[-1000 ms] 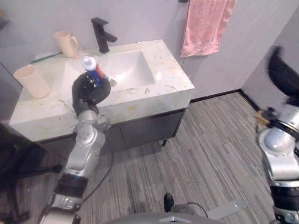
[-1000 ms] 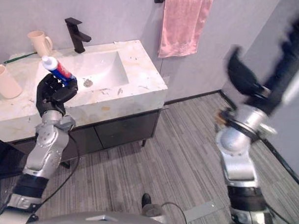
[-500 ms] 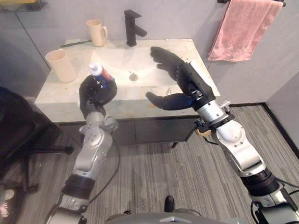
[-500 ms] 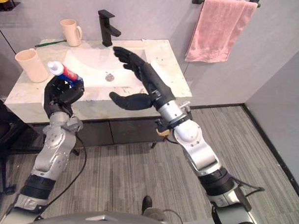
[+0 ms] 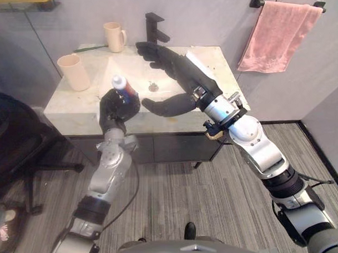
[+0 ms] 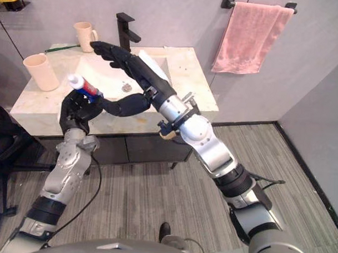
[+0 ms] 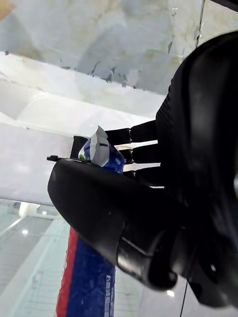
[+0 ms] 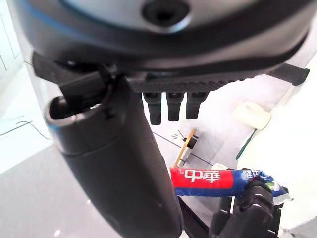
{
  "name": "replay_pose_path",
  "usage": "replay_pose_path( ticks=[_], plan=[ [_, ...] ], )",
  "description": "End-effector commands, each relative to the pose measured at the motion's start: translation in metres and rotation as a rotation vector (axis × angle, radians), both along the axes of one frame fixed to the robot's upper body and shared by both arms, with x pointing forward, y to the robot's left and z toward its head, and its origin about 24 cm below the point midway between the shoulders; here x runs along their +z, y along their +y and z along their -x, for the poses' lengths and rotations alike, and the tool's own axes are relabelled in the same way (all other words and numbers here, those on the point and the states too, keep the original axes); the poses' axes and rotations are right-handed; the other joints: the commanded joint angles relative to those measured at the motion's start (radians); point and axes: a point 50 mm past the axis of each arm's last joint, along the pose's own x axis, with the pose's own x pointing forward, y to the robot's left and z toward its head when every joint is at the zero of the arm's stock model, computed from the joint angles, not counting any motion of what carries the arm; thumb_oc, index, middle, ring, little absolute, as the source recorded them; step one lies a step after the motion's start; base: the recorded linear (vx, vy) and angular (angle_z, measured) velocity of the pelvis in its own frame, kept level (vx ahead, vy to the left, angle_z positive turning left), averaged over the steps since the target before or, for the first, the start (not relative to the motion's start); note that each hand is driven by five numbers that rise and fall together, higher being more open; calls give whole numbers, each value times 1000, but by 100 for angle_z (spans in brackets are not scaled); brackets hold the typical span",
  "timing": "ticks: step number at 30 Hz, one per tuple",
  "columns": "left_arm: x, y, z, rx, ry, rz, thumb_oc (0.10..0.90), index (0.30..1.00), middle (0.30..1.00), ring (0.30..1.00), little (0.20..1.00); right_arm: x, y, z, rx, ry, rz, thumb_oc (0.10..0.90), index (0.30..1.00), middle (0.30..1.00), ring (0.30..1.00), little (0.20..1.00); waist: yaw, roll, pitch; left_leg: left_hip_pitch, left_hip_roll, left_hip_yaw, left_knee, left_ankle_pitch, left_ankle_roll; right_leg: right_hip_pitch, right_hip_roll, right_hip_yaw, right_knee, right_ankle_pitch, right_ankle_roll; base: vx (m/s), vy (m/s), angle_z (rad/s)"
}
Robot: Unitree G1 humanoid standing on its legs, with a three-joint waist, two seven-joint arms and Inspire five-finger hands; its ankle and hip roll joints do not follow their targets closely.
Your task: Organize the bathroom.
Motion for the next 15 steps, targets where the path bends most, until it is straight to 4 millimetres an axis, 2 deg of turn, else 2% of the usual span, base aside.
replay_pose_path(
  ticks=[1,8,11,15],
  plan=[
    [67,-6,-14,-47,-332,-149,400,300,300,300,300,41,20,5,102,-137,-99,800,900,900,900,900,13,-49,-85,-39,-74,5,47,-13,46,52,21,31,-6,-80,1,23,-9,7],
    [84,-10,-22,-79,-367,-198,400,300,300,300,300,54,34,3,107,-170,-83,800,900,900,900,900,16,-47,-89,-34,-74,0,50,-17,46,58,18,26,-6,-82,2,26,-5,3],
    [103,-12,-24,-100,-415,-220,400,300,300,300,300,60,39,0,83,-177,-98,800,900,900,900,900,18,-44,-91,-32,-73,-3,50,-17,44,62,18,24,-6,-84,2,32,4,5],
    [116,-14,-26,-128,-440,-234,400,300,300,300,300,66,43,0,78,-187,-108,800,900,900,900,900,19,-40,-95,-33,-74,-4,51,-17,44,61,16,23,-6,-85,3,0,0,0]
  ],
)
